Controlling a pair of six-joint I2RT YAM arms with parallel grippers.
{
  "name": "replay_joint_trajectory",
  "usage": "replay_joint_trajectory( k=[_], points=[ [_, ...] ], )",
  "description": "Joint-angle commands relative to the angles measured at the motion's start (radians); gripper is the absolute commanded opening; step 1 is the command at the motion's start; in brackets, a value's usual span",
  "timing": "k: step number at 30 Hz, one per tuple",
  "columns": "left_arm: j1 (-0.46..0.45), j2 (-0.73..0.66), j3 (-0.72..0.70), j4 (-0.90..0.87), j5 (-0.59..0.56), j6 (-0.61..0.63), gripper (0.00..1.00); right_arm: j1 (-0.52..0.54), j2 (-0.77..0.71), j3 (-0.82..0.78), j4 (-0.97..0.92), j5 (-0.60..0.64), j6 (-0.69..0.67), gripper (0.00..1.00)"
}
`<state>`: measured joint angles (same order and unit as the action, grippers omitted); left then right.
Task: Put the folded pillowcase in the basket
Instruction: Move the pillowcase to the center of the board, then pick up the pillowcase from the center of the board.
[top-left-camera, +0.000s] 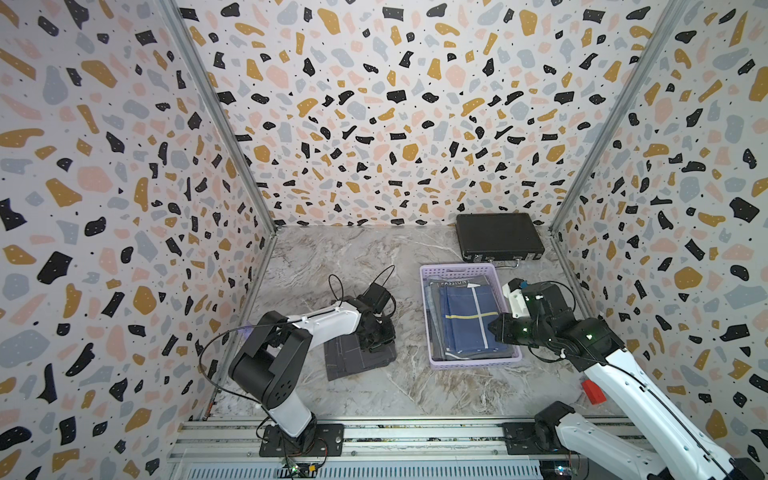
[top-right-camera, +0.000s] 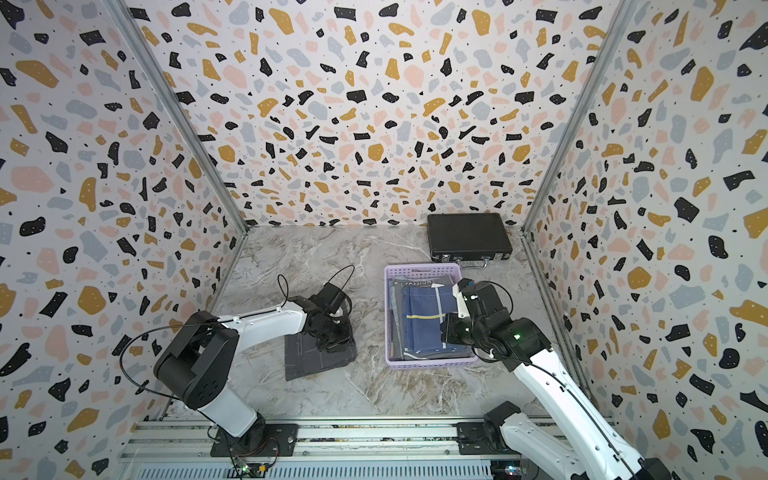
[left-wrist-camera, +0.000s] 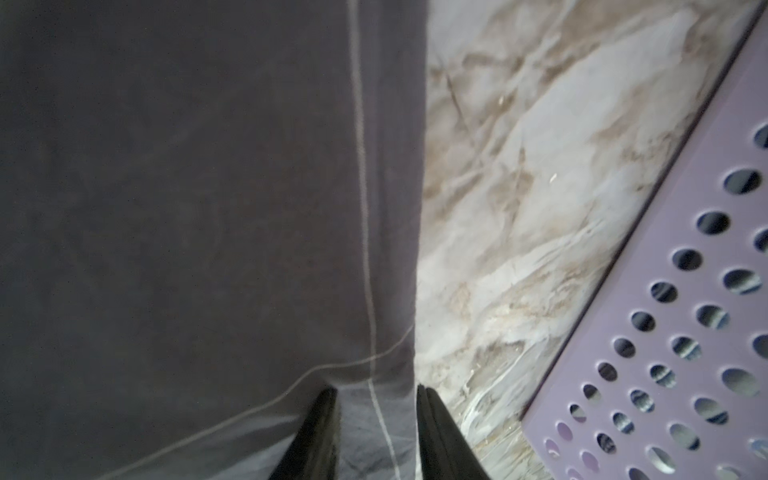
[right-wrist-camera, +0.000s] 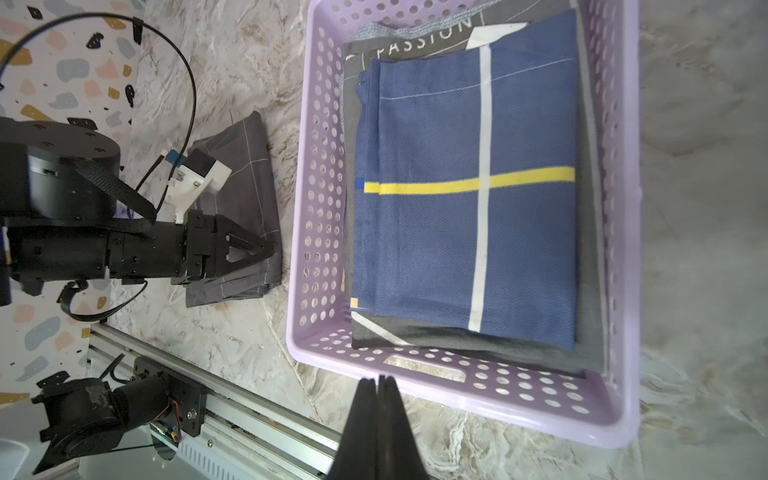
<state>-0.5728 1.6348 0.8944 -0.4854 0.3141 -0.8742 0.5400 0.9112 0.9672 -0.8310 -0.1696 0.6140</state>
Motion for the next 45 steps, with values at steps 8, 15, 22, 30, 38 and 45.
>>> replay_joint_trajectory(
  k=[8,15,22,30,38,45],
  points=[
    [0.146,-0.292,0.2,-0.323,-0.133,0.211,0.72,0.385,0.275,0.184,0.056,0.176,0.022,0.56],
    [0.502,-0.248,0.293,-0.418,-0.081,0.411,0.82,0.598,0.566,0.367,0.128,0.201,0.031,0.72],
    [0.636,-0.006,0.323,-0.405,0.005,0.445,0.81,0.613,0.849,0.553,0.127,0.208,0.026,0.86],
    [0.637,0.107,0.3,-0.308,-0.038,0.448,0.82,0.591,0.996,0.529,0.171,0.164,0.084,0.88],
    [0.645,0.224,0.353,-0.326,-0.068,0.463,0.8,0.581,1.056,0.486,0.259,0.08,0.103,0.85],
    [0.645,0.304,0.386,-0.341,-0.059,0.474,0.67,0.572,1.061,0.413,0.321,0.029,0.129,0.78]
  ],
)
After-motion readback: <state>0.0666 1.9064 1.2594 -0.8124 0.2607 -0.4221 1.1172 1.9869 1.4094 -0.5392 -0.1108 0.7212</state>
